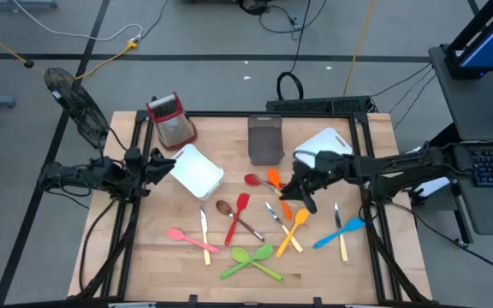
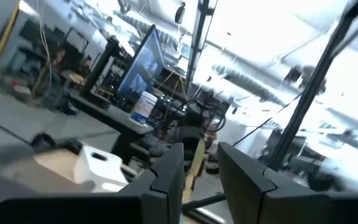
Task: Pick & Place Kitchen Items
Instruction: Put the yellow table knife into the left white bin
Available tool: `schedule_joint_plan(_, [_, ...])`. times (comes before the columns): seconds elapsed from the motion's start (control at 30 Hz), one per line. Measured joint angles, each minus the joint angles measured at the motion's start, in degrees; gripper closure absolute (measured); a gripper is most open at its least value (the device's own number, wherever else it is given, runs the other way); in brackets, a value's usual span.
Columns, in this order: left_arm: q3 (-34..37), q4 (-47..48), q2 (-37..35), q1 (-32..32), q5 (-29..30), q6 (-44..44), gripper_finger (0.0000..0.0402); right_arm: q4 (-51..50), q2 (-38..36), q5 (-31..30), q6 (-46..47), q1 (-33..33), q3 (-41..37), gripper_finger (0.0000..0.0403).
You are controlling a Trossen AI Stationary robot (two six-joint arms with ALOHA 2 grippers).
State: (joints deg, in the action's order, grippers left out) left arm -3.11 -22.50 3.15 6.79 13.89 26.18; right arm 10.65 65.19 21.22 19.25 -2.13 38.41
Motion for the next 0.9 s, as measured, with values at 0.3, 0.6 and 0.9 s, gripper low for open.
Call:
schedule_joint_plan(0.3, [-0.04,-13.51,12.93,0.63,0.17,3.29,0.03,16.66,-0.02,7.49,7.34,-2.78,0.05,0.0354])
schedule_joint_plan(0.6, [-2.72,-28.61,33.32,2.76,3.78,8.55,0.03,18.23,0.0,5.5,7.19,-2.8,0.07,0.0354])
schedule_joint_plan(0.9, [-21.23,-26.38,53.02,4.22,4.47,-0.8,0.03,18.28,0.0,4.12,8.15,-2.82,0.07,0.0354])
